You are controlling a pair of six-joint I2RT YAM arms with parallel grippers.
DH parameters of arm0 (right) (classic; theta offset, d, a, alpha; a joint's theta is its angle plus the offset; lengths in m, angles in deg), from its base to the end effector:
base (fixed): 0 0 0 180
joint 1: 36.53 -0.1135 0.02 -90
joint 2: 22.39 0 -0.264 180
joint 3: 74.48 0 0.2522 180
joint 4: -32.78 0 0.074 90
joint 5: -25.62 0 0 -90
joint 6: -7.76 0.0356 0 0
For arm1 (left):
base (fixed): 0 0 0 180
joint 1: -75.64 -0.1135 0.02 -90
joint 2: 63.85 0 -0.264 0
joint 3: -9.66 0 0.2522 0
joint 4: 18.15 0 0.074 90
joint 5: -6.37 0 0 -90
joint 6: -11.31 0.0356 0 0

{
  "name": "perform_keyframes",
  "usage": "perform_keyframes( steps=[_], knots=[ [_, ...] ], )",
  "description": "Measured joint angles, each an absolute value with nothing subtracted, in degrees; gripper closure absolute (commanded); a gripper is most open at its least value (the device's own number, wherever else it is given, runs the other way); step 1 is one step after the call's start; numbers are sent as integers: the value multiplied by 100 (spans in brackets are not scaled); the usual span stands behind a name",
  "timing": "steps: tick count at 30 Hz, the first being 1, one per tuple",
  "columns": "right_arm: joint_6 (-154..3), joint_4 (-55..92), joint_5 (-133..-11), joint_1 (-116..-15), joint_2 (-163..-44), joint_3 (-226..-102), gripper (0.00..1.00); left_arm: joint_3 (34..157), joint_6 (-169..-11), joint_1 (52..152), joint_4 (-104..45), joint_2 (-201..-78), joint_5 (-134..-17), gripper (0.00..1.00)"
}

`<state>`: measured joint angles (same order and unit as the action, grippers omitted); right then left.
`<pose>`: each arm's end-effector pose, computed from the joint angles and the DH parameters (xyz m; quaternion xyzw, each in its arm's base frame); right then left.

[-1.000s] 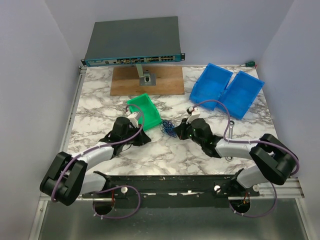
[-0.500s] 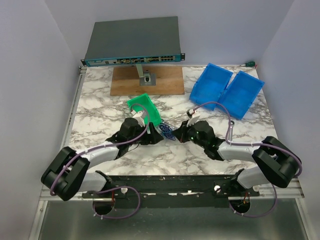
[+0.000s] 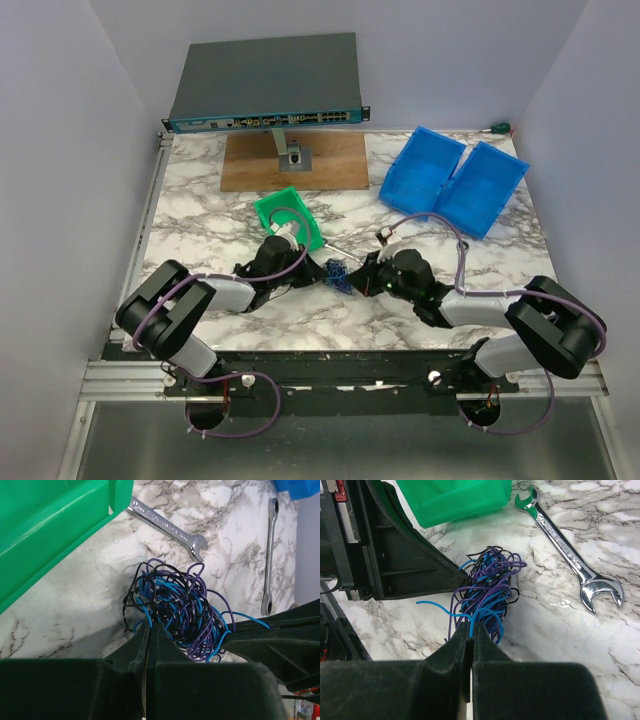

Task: Untangle the cables

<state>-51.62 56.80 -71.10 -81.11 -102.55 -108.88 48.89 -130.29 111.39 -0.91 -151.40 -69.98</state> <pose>0.1769 0.1801 0.1524 -0.1331 0.8162 0.3802 0.4142 0.2138 -0.1642 0.1328 -0.0613 0.8643 -0.4121 0.2817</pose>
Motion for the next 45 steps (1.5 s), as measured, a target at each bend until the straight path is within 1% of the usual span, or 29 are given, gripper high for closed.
perform_keyframes(
  steps=[3, 7, 12, 15, 17, 23, 28, 29, 31, 32, 33, 36, 39, 41, 45],
  knots=[
    [-5162, 5588, -6951, -8111, -10172, -10890, 99, 4830, -13127, 11139, 228, -15171, -7116, 100],
    [-5125, 5210, -6267, -8111, -10078, -10978, 99, 4647, -13149, 11139, 399, -15015, -7304, 100],
    [-4778, 4386, -4844, -8117, -9998, -11246, 99, 4179, -13149, 11086, 403, -14469, -7533, 100],
    [-4467, 3809, -3915, -8115, -9849, -11343, 99, 3779, -13164, 10898, 357, -13960, -7669, 100],
    [-4369, 3536, -3517, -8104, -9718, -11351, 99, 3534, -13169, 10734, 182, -13477, -7758, 100],
    [-4365, 3097, -3156, -8089, -9545, -11552, 99, 3477, -13086, 10607, -497, -12331, -7968, 100],
    [-4369, 2841, -2868, -8043, -9545, -11710, 99, 3479, -13022, 10546, -1393, -11199, -8287, 100],
    [-4363, 2784, -2805, -8025, -9545, -11712, 94, 3477, -13022, 10443, -1623, -10887, -8324, 100],
    [-4325, 2651, -2684, -7962, -9545, -11712, 35, 3464, -13026, 10151, -1986, -10353, -8355, 100],
    [-4271, 2607, -2621, -7934, -9545, -11712, 14, 3458, -13024, 10035, -2108, -10178, -8361, 100],
    [-4258, 2572, -2560, -7923, -9545, -11716, 1, 3451, -13018, 9895, -2287, -9903, -8381, 100],
    [-4354, 2601, -2387, -7888, -9672, -11810, 0, 3451, -12943, 9711, -2648, -9376, -8425, 100],
    [-4465, 2830, -2188, -7870, -10387, -12337, 0, 3453, -12843, 9707, -2716, -9228, -8386, 100],
    [-4537, 2828, -2077, -7857, -11246, -13148, 0, 3453, -12775, 9707, -2740, -9271, -8311, 100],
    [-4675, 2555, -1891, -7853, -13016, -15196, 0, 3499, -12583, 9713, -2755, -9531, -8071, 100]
  ],
)
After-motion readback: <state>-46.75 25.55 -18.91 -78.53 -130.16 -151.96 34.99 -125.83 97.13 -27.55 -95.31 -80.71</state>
